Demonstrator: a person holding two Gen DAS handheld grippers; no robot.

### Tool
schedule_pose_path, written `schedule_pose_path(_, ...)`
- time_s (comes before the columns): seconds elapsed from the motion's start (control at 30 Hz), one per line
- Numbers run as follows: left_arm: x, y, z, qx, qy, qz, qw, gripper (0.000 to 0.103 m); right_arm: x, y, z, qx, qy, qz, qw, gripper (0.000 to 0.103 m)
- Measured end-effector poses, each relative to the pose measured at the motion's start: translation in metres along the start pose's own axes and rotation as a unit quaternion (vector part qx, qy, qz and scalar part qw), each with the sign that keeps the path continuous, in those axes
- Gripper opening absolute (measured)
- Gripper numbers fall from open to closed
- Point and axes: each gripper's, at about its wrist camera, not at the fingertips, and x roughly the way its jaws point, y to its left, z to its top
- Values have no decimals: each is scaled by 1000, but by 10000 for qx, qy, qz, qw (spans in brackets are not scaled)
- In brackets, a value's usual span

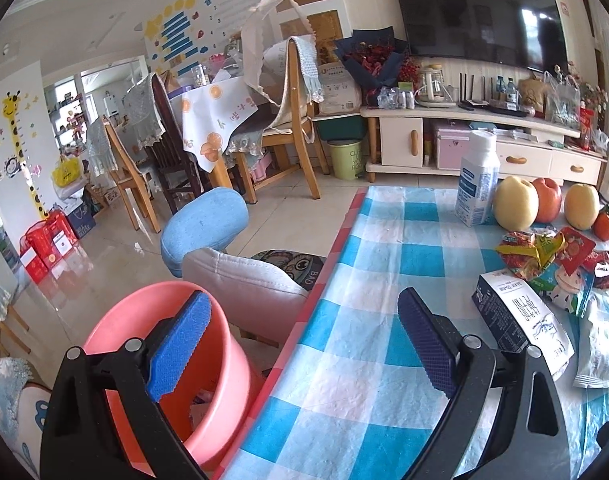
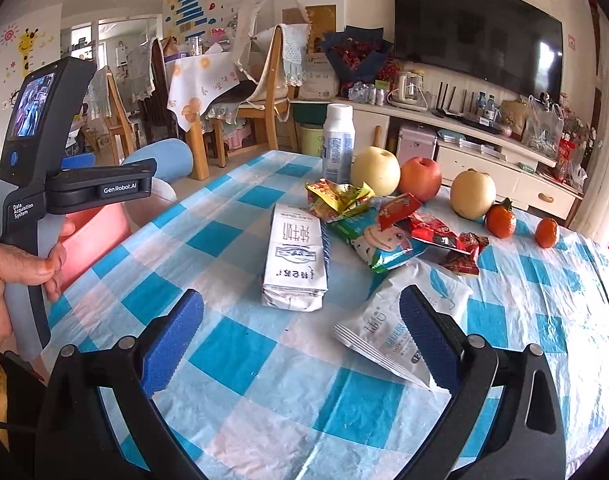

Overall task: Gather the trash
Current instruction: 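Move both open tools back over the table, then grasp the white milk carton with the left tool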

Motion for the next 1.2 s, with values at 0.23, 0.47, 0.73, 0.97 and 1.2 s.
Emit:
schedule_pose_path(0.23, 0, -17, 1, 181, 14, -75, 9998, 94, -3, -14, -1, 67, 54, -46, 10000, 99)
schedule_pose_path(0.47, 1, -32, 0, 306, 66, -224, 9993, 94, -5, -30, 0, 233, 99, -97, 9996, 99)
schedule_pose_path(0.73, 3, -41, -1, 20, 278, -798, 9964, 94, -9, -49, 0, 422, 131, -210, 9988, 99)
schedule_pose_path(0.97, 5, -57, -3, -487, 597, -1810, 9805, 94, -10, -71, 1, 671, 150, -356, 9970, 99)
schedule_pose_path(1.2, 12, -102, -8, -379, 993, -2513, 9620, 94, -2, -97, -6, 1117, 414, -384, 9921, 99)
